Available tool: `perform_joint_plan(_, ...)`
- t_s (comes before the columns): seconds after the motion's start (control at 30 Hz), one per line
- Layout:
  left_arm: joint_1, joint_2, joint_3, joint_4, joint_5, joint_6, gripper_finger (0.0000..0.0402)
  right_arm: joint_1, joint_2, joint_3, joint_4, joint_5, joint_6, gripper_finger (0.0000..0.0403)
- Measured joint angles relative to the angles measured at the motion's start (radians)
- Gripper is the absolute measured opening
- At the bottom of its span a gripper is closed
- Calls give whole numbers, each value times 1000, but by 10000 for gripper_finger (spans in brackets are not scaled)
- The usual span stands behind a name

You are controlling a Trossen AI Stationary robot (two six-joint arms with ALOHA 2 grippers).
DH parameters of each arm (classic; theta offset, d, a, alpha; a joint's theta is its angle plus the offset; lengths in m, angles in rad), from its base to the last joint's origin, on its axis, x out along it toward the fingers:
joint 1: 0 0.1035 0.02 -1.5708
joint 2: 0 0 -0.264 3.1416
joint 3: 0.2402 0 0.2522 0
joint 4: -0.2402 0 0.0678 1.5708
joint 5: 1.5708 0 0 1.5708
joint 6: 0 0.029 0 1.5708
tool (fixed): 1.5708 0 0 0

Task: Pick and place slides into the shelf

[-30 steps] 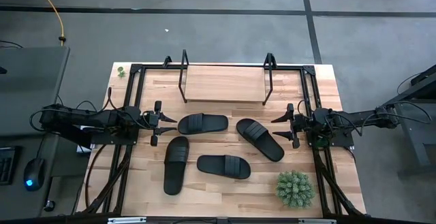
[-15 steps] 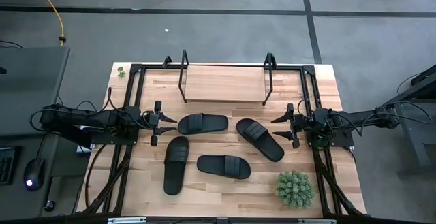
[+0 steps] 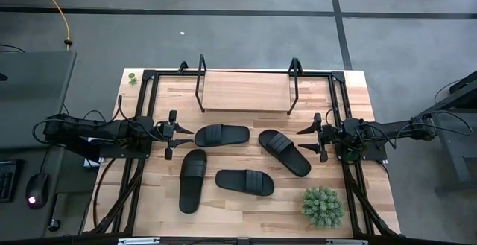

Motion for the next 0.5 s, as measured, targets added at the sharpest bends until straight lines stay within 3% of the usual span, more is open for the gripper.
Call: perform_joint_plan(0.5, 0, 0, 0, 0, 3, -4, 111, 0, 0, 0, 0, 0, 17, 213)
